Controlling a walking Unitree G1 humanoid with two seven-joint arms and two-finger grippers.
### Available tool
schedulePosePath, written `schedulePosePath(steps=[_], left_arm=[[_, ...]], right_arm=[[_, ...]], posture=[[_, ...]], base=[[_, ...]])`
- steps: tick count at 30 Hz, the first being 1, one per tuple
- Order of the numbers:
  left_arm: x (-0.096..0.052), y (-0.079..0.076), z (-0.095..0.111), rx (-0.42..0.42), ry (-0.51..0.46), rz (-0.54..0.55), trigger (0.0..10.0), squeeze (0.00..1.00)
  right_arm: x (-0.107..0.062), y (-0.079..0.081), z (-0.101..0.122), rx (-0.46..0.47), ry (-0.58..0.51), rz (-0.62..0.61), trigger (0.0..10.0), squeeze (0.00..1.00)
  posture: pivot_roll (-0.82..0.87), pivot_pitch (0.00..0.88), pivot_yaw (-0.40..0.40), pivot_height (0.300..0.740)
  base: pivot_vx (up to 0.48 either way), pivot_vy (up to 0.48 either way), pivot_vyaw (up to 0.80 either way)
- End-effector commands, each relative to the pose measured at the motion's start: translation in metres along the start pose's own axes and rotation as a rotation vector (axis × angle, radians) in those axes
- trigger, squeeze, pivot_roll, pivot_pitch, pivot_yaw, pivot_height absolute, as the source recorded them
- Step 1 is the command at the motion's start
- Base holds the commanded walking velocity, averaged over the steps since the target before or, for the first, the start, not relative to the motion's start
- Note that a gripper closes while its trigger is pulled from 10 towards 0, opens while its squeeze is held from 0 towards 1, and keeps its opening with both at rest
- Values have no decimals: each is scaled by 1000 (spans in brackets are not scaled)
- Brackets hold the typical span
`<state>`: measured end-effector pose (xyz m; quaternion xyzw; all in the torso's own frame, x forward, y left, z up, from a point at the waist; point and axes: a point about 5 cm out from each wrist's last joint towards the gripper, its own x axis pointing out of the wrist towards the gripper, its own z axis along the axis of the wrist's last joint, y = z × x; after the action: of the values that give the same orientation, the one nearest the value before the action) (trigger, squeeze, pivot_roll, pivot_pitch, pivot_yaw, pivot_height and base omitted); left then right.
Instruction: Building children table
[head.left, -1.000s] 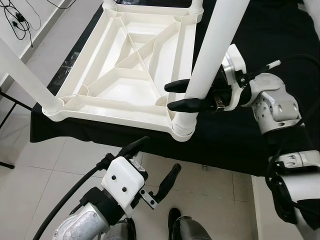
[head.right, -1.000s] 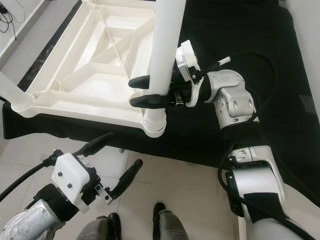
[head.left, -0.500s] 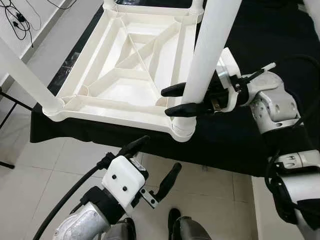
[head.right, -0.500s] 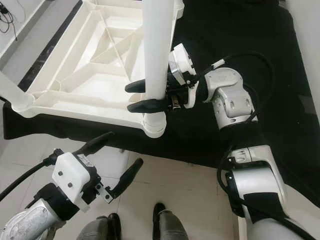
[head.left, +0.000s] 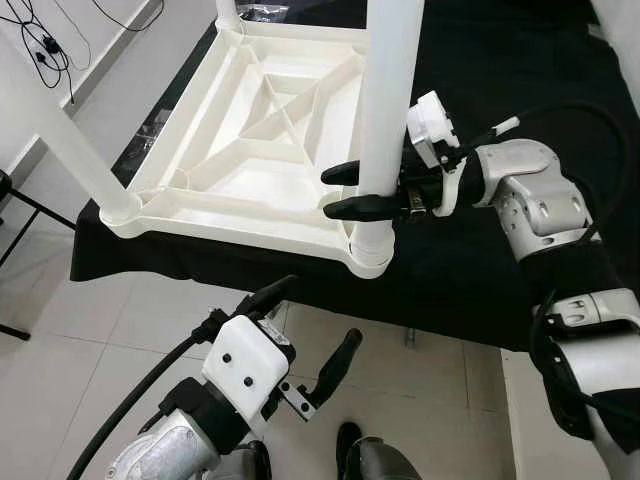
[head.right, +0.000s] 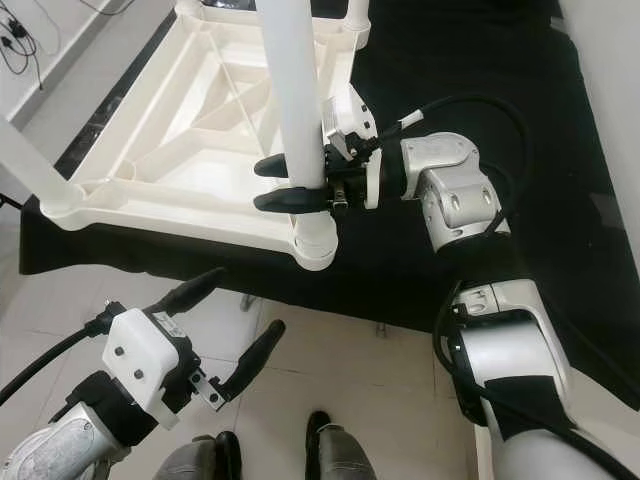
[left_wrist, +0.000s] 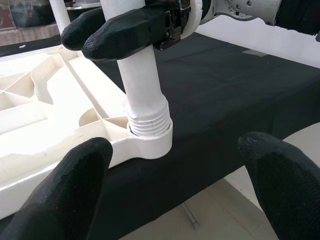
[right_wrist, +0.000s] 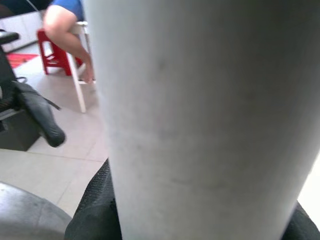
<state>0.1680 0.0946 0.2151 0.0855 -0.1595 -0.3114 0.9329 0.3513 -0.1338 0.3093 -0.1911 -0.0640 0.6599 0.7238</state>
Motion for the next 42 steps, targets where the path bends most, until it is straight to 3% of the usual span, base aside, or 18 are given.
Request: schedulePosePath(steps=[1,15,24,39,42], left_arm=[[-3,-2,-1,1,19,-6,10000,0],[-5,2,-5,26,47,14,10000,0],[-5,3,-5,32,48,17,10000,0],[-5,3,-5,33,47,18,10000,0],[-5,3,-4,34,47,21,10000,0]], right_arm=[[1,4,-21,63,77,-2,10000,0],[-20,-6,-29,153,2,-193,10000,0],[-23,8,-24,107,-136,-104,10000,0],[-16,7,-26,75,-120,-158,10000,0],[-18,16,-25,58,-140,-102,10000,0]], posture=[[119,335,-27,740],[120,337,-26,740],[124,336,-23,740],[125,335,-22,740],[125,335,-23,740]], base=[[0,0,0],[0,0,0],[0,0,0],[0,0,0],[0,0,0]])
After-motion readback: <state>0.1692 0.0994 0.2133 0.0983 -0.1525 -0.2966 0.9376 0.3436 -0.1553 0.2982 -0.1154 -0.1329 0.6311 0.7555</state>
